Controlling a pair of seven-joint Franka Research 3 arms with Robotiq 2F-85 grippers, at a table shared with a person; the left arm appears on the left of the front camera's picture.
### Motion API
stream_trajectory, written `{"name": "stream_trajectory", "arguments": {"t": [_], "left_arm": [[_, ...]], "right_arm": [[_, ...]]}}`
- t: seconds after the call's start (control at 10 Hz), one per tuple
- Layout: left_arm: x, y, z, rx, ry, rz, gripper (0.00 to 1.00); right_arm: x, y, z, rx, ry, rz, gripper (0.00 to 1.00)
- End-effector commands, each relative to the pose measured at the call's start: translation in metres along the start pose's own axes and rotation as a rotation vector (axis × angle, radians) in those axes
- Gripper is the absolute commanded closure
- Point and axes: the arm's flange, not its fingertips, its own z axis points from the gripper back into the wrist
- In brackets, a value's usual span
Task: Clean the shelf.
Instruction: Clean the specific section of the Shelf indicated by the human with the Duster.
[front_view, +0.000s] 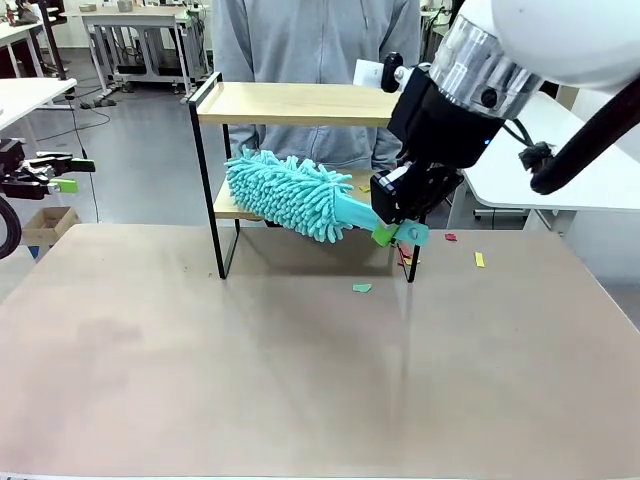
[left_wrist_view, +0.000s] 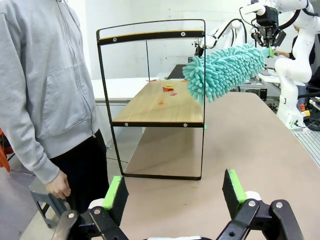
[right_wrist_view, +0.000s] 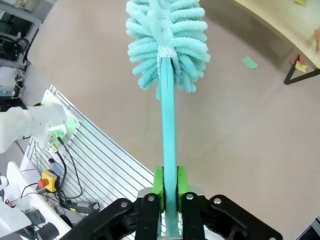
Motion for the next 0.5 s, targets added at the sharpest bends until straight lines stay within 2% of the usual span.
{"name": "stream_trajectory", "arguments": {"t": [0.0,0.3,0.4], "left_arm": [[0.002,-0.001,-0.001,-0.001,-0.001,-0.004,0.0],[0.002,-0.001,-0.001,-0.001,-0.001,-0.004,0.0],[0.002,-0.001,-0.001,-0.001,-0.001,-0.004,0.0]], "right_arm": [[0.002,-0.001,-0.002,0.001,-0.003,-0.002,0.87],[0.065,0.055,-0.021,-0.002,-0.021,-0.157,0.87],[0.078,0.07,-0.027,-0.036,-0.037,-0.213,0.87]]}}
